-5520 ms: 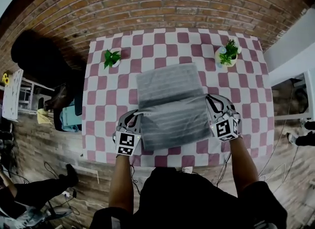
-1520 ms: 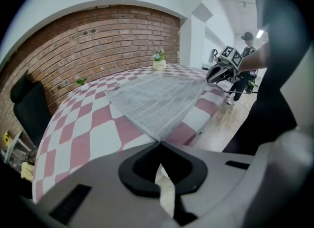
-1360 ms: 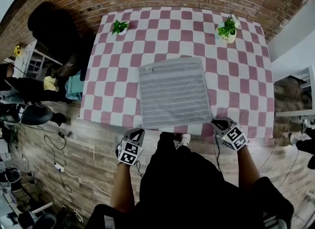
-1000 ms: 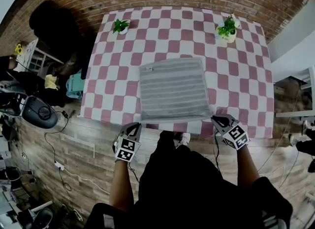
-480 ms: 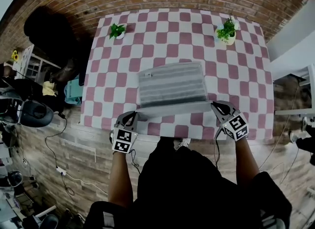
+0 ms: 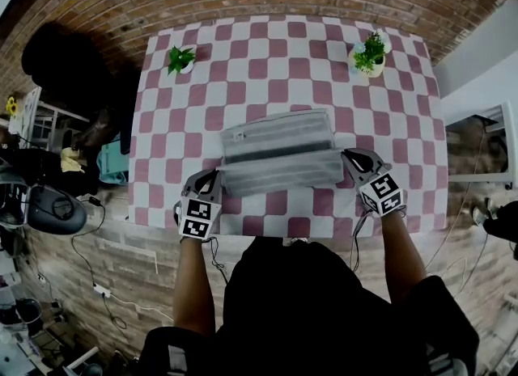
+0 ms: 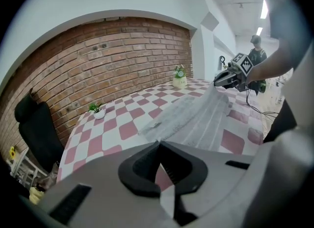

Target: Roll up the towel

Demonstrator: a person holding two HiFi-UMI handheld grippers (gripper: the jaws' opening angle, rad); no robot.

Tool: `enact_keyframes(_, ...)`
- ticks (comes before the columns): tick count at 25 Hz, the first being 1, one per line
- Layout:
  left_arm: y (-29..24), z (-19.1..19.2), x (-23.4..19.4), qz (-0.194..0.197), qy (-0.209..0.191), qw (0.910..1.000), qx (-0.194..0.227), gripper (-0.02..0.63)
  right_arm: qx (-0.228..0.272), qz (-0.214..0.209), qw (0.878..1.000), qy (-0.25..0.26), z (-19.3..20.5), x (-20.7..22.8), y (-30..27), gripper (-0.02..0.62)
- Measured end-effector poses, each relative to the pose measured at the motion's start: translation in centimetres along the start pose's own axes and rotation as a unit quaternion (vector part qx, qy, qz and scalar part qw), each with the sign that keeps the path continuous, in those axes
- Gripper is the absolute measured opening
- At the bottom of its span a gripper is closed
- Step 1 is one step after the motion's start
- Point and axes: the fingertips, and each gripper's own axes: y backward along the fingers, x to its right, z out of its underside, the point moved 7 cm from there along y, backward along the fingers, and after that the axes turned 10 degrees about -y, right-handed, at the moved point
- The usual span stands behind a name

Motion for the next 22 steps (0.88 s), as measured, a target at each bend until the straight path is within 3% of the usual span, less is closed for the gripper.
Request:
enact_keyframes(15, -6.4, -1.1, -5.9, 0.009, 0.002, 1.0000, -0.001, 0.000, 0.015, 0.056, 0.998, -0.038, -3.1, 4.8, -7.7, 0.011)
enact_keyframes(22, -9.0, -1.3, -8.0, 0.009, 0.014, 0.9998, -0.011, 0.000, 0.006, 0.063, 0.997, -0.042, -4.2, 7.0, -10.9, 0.011)
